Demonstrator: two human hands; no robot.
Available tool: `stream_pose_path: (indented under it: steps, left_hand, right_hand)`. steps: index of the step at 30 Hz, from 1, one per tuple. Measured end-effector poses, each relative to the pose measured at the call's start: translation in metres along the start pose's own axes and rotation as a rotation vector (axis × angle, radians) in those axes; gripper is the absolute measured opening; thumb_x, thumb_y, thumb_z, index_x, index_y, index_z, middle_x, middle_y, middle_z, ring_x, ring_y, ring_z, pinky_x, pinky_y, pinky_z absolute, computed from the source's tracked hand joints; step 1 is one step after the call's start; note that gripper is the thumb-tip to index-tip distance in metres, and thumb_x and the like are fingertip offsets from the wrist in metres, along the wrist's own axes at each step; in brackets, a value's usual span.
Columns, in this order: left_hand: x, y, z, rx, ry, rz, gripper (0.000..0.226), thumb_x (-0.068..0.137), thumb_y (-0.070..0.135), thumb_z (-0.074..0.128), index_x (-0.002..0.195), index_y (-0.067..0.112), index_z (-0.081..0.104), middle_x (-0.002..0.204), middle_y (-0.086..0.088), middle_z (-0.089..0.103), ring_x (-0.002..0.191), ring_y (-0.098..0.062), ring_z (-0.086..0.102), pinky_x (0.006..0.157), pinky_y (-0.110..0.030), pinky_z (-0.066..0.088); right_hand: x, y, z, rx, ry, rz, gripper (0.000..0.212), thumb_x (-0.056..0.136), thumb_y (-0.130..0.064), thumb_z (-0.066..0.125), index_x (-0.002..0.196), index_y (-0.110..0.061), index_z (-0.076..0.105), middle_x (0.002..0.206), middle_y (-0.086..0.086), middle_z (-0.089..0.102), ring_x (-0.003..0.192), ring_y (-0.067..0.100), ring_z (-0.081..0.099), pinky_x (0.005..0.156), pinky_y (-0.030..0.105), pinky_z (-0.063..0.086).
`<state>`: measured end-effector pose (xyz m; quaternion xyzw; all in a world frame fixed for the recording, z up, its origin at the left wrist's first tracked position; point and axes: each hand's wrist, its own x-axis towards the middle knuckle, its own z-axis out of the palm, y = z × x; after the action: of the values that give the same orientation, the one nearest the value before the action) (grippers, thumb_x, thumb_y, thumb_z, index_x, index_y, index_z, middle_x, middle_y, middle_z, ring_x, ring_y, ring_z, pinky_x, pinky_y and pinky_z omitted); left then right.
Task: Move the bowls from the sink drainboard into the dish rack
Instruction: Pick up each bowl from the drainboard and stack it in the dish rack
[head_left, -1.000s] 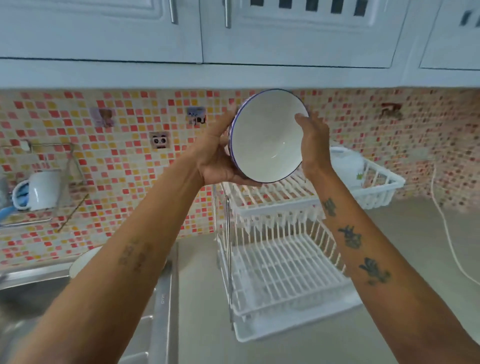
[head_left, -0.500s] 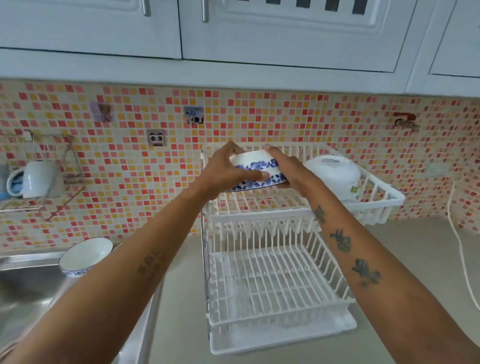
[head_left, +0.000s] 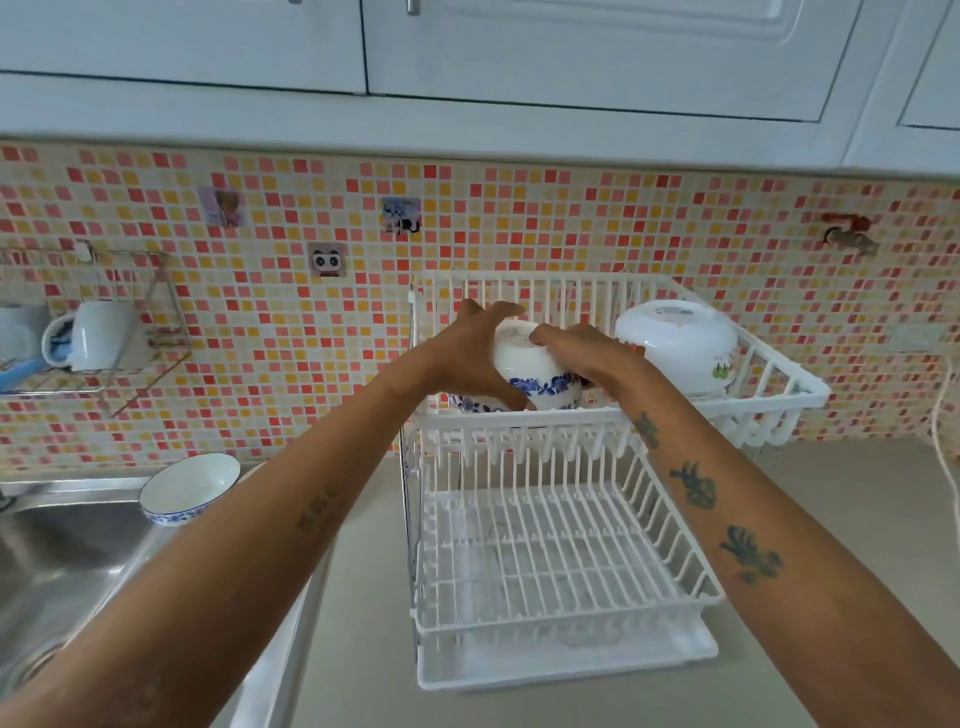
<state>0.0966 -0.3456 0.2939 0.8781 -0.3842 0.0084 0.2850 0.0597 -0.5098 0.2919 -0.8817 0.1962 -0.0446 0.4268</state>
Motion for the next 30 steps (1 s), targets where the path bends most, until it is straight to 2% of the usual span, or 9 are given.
stream_pose_path:
  steps: [7,12,15,17,19,22,26,28,30]
  left_hand:
    - [-0.002,0.001,0.005,0.137,-0.076,0.0,0.103,0.069,0.03,0.085,0.151,0.024,0.022,0.141,-0.01,0.024,0.128,-0.032,0.044,0.111,-0.038,0.039]
    - [-0.005,0.001,0.003,0.161,-0.114,-0.025,0.107,0.072,0.034,0.082,0.153,0.024,0.014,0.15,-0.01,0.017,0.134,-0.034,0.041,0.11,-0.039,0.038]
    - [-0.007,0.003,-0.005,0.155,-0.121,-0.027,0.114,0.071,0.04,0.082,0.155,0.023,0.007,0.156,-0.009,0.012,0.141,-0.033,0.031,0.114,-0.041,0.032]
    - [-0.013,0.007,-0.015,0.126,-0.095,0.017,0.111,0.074,0.044,0.079,0.155,0.022,0.006,0.159,-0.008,0.011,0.145,-0.03,0.026,0.115,-0.041,0.029]
    - [-0.022,0.009,-0.028,0.051,-0.043,0.075,0.099,0.08,0.045,0.073,0.154,0.021,0.013,0.159,-0.007,0.016,0.145,-0.027,0.027,0.115,-0.04,0.029]
    - [-0.038,-0.001,-0.054,-0.147,0.06,0.098,0.073,0.086,0.043,0.067,0.147,0.022,0.033,0.154,-0.003,0.034,0.133,-0.019,0.044,0.104,-0.031,0.041]
    - [-0.057,-0.044,-0.089,-0.376,0.239,0.055,0.041,0.092,0.039,0.061,0.127,0.016,0.058,0.128,-0.002,0.06,0.109,-0.013,0.063,0.089,-0.03,0.056]
    - [-0.068,-0.075,-0.103,-0.518,0.305,-0.028,0.036,0.095,0.036,0.058,0.121,0.012,0.06,0.119,-0.004,0.065,0.106,-0.015,0.066,0.086,-0.03,0.057]
    - [-0.081,-0.11,-0.114,-0.651,0.34,-0.127,0.035,0.096,0.036,0.055,0.12,0.01,0.061,0.117,-0.005,0.067,0.105,-0.017,0.067,0.085,-0.03,0.056]
  right_hand:
    - [-0.003,-0.001,0.003,-0.092,0.014,0.019,0.063,0.088,-0.053,0.043,0.132,-0.007,0.048,0.126,0.014,0.059,0.107,0.031,0.061,0.095,0.04,0.047]
    - [0.0,-0.001,0.003,-0.084,0.017,0.037,0.066,0.087,-0.054,0.044,0.134,-0.007,0.047,0.129,0.014,0.058,0.104,0.03,0.06,0.08,0.034,0.042]
    - [0.002,-0.003,0.001,-0.069,0.089,0.03,0.067,0.088,-0.054,0.049,0.135,-0.006,0.049,0.134,0.014,0.057,0.11,0.032,0.06,0.084,0.035,0.045]
    - [-0.001,-0.008,0.001,-0.122,0.21,-0.055,0.063,0.091,-0.053,0.048,0.129,-0.004,0.055,0.135,0.014,0.056,0.115,0.033,0.058,0.089,0.037,0.045]
    - [-0.01,-0.017,0.004,-0.112,0.366,-0.185,0.055,0.092,-0.05,0.049,0.123,-0.006,0.059,0.136,0.012,0.055,0.118,0.031,0.056,0.088,0.034,0.042]
    - [-0.026,-0.043,0.021,0.088,0.491,-0.391,0.041,0.089,-0.044,0.055,0.116,-0.014,0.065,0.133,0.007,0.055,0.121,0.024,0.055,0.089,0.028,0.039]
    - [-0.046,-0.094,0.06,0.282,0.464,-0.559,0.024,0.085,-0.038,0.056,0.099,-0.022,0.067,0.124,0.002,0.062,0.117,0.015,0.057,0.098,0.033,0.047]
    - [-0.055,-0.118,0.085,0.358,0.417,-0.615,0.014,0.087,-0.033,0.056,0.094,-0.025,0.066,0.119,0.002,0.065,0.112,0.013,0.06,0.093,0.028,0.049]
    - [-0.061,-0.14,0.113,0.402,0.37,-0.654,0.018,0.091,-0.03,0.056,0.098,-0.019,0.067,0.11,0.0,0.067,0.105,0.012,0.063,0.086,0.022,0.049]
